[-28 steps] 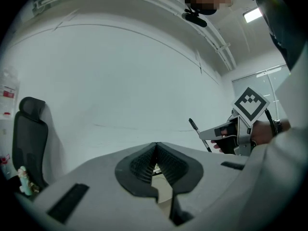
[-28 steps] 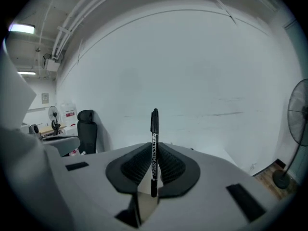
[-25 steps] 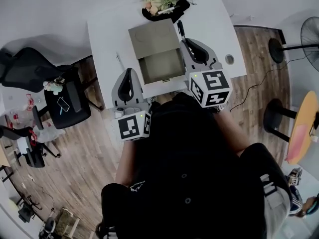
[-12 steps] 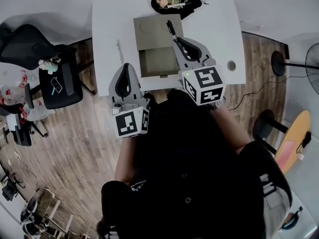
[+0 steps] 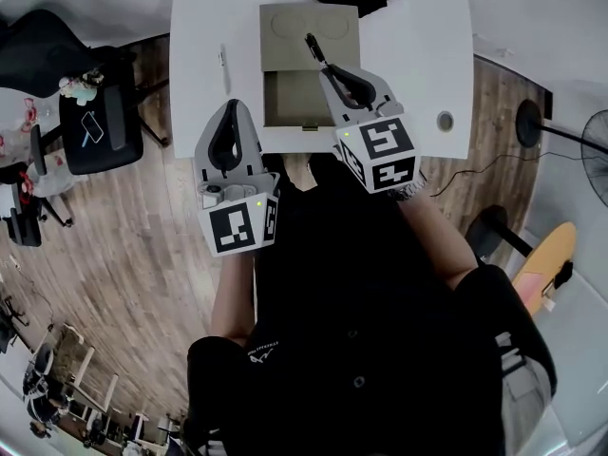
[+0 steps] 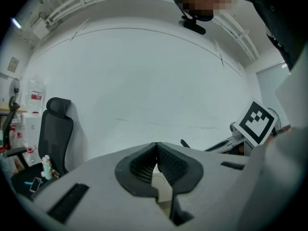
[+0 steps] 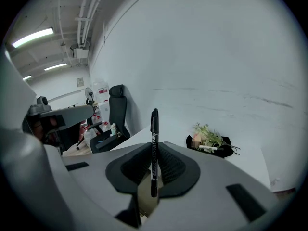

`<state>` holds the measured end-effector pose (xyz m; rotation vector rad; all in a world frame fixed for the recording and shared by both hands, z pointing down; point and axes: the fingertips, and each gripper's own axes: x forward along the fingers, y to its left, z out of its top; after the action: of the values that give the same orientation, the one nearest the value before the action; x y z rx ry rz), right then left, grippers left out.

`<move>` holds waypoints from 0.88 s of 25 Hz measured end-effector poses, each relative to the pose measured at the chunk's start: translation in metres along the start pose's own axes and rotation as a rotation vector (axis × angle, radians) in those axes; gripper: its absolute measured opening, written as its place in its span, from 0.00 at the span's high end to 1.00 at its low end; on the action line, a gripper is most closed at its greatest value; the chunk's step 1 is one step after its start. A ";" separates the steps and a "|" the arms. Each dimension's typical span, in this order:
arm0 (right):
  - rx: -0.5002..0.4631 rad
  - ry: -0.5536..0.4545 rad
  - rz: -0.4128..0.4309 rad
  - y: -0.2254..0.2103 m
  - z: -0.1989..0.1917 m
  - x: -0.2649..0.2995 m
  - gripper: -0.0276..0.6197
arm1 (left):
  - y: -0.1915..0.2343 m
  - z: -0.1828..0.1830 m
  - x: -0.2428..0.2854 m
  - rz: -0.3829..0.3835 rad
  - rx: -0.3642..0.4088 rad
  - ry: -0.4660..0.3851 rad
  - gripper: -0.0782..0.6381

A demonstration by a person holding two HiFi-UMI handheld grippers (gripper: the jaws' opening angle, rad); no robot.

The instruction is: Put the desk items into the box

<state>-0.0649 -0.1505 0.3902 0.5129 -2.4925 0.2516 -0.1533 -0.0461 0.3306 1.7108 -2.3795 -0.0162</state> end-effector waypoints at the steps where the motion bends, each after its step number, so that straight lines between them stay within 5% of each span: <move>1: -0.003 0.015 0.010 0.002 -0.004 0.005 0.89 | 0.002 -0.001 0.002 0.003 -0.002 0.003 0.88; 22: -0.048 0.343 0.106 0.022 -0.134 0.089 0.89 | 0.013 -0.043 0.035 -0.017 -0.047 0.075 0.88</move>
<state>-0.0748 -0.1189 0.5495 0.2902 -2.1872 0.2934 -0.1688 -0.0701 0.3804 1.6806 -2.2923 -0.0108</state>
